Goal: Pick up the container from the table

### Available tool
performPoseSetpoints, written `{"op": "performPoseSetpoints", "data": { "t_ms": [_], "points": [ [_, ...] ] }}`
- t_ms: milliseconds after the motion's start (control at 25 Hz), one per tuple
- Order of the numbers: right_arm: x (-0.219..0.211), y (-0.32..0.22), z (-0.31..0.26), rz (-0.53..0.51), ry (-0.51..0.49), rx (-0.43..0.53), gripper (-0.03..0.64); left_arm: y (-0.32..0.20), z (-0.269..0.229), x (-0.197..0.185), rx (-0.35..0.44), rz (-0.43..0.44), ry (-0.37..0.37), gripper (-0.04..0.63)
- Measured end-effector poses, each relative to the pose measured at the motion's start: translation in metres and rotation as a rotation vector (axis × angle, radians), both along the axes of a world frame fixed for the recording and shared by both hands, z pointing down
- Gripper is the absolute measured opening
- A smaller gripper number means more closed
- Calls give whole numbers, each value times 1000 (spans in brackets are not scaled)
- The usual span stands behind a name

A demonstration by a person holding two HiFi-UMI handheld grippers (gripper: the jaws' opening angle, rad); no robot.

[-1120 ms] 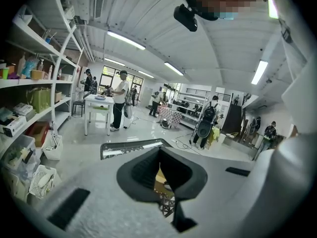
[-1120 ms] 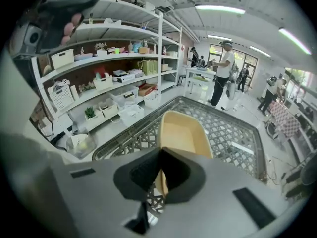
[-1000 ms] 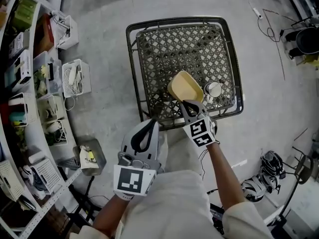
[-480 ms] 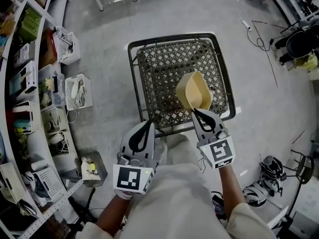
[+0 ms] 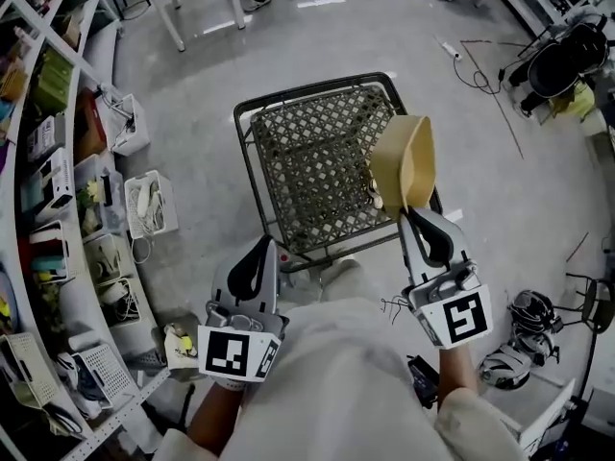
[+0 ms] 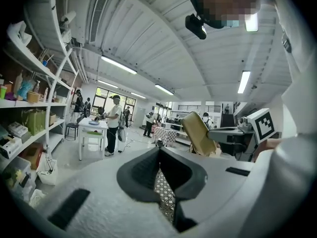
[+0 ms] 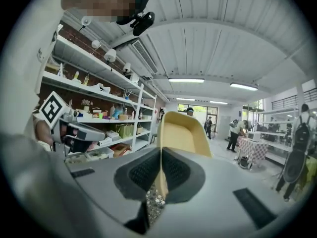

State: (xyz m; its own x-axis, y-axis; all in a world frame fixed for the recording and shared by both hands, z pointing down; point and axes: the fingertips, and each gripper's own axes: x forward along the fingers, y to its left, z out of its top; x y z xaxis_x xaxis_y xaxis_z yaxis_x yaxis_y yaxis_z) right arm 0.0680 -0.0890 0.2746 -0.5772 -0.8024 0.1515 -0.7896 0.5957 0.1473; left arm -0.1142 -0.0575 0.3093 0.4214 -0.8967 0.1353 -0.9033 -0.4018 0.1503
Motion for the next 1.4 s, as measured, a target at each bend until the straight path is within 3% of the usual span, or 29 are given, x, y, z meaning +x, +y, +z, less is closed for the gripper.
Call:
{"op": "performPoseSetpoints", "data": {
  "t_ms": [200, 480, 1400],
  "points": [
    [24, 24, -24, 93, -21, 76, 23, 5, -16, -4, 36, -9, 1, 23],
    [49, 64, -15, 171, -59, 44, 23, 10, -29, -4, 63, -6, -12, 23],
    [40, 58, 13, 129, -77, -42, 23, 5, -22, 10, 18, 39, -6, 23]
  ]
}}
